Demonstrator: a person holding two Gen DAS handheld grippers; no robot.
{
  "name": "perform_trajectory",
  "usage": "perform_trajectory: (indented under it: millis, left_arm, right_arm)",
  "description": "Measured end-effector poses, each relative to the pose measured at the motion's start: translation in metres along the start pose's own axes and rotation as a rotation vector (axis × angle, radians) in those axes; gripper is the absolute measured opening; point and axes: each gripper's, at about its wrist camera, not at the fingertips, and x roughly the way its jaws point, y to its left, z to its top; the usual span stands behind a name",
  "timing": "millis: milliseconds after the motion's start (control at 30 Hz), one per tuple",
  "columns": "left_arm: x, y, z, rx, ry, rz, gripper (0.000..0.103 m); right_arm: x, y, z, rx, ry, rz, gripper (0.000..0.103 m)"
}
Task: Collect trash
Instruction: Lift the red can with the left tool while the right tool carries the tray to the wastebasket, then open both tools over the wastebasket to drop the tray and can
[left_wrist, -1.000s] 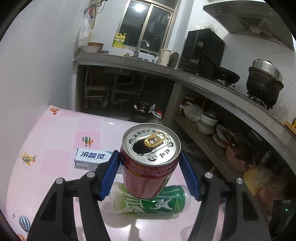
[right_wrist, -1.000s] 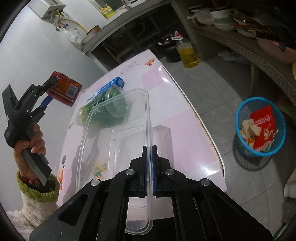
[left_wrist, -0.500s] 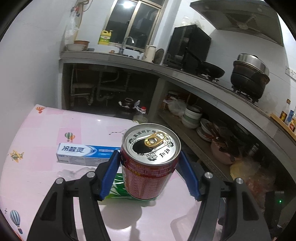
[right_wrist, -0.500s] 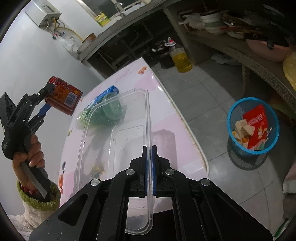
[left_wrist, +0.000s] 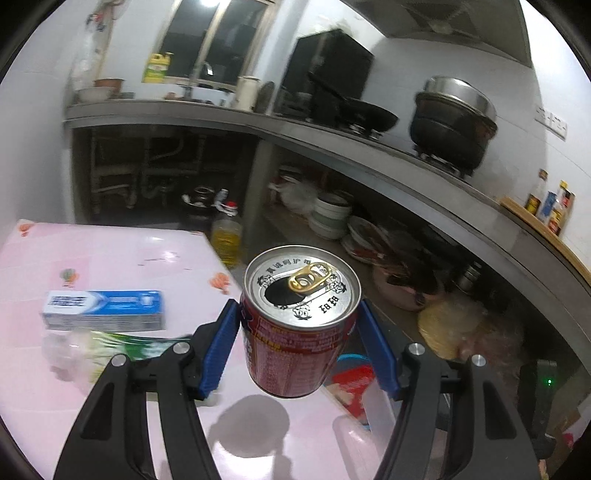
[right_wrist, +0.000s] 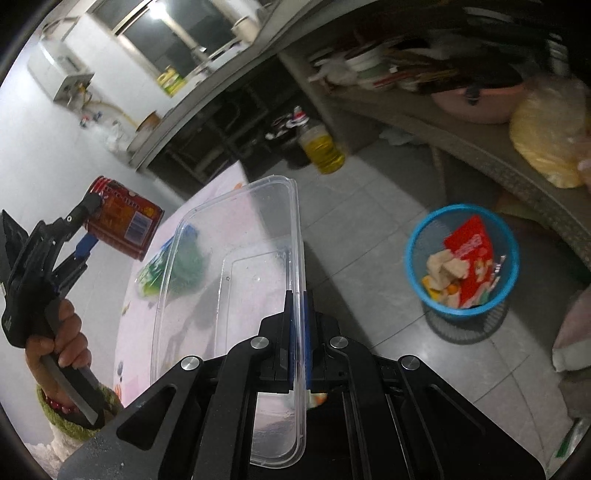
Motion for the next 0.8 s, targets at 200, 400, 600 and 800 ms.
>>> perform_trajectory:
  millis: [200,400,600,800]
  left_arm:
    - [0.042,-0.044,-0.004,0.044,0.072,-0.069,0.063]
    - [0.096,-0.083,-0.014,0.067,0.182,-0.126,0.063]
    - [0.169,-0.127,-0.036,0.121,0.355,-0.172,0.063]
    - [0.245,-0.158,-0.066,0.162,0.542,-0.148,0.063]
  right_arm:
    - [-0.017,-0.044,0.008,0.091,-0.055,-0.060,0.003]
    - [-0.035,-0.103,0.012,0.182,-0.122,-0.207,0.003]
    - [-0.025,-0.168,0.013,0.283,-0.115,-0.366,0.003]
    - [0.015,-0.213,0.016,0.329,-0.041,-0.439,0.003]
